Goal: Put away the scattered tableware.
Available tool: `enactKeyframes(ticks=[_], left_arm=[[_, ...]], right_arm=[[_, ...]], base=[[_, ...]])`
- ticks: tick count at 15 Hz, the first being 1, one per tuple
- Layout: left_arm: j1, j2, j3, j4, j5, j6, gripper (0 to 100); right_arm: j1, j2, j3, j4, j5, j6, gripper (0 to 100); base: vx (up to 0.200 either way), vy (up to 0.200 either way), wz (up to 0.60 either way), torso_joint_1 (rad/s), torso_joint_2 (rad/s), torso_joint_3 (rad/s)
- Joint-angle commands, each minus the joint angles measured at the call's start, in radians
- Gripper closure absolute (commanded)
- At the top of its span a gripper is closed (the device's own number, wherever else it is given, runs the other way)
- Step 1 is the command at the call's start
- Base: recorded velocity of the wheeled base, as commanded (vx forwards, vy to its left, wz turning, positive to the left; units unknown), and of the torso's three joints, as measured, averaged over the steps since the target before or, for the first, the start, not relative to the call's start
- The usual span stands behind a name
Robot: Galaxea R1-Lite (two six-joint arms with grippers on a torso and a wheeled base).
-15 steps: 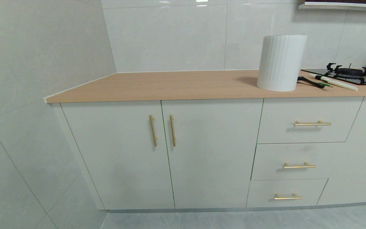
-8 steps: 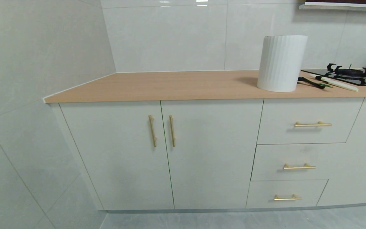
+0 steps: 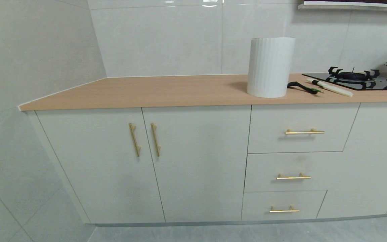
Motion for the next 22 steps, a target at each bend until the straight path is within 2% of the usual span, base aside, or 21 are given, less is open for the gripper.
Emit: enactKeyframes(ticks=[1, 7, 14, 19, 22], left_arm=[[0.000, 0.000, 0.000, 0.000, 0.000, 0.000, 0], [0.000, 0.000, 0.000, 0.000, 0.000, 0.000, 0], [0.000, 0.000, 0.000, 0.000, 0.000, -0.001, 0], [0.000, 0.000, 0.000, 0.000, 0.000, -0.001, 0], [0.000, 0.000, 0.000, 0.000, 0.000, -0.001, 0]], right_arm=[[0.000, 0.001, 0.000, 0.000, 0.000, -0.001, 0], [0.000, 0.001, 0.000, 0.000, -0.001, -0.001, 0], [0.000, 0.001, 0.000, -0.002, -0.001, -0.001, 0], [0.000, 0.001, 0.000, -0.002, -0.001, -0.001, 0], [0.000, 0.001, 0.000, -0.002, -0.001, -0.001, 0]], base=[[0.000, -0.200, 0.00, 0.007, 0.01, 0.007], [0.000, -0.200, 0.00, 0.003, 0.00, 0.002], [0.000, 0.000, 0.00, 0.000, 0.00, 0.000], [0.200, 0.000, 0.00, 0.004, 0.01, 0.002], [0.000, 0.000, 0.00, 0.000, 0.00, 0.000]])
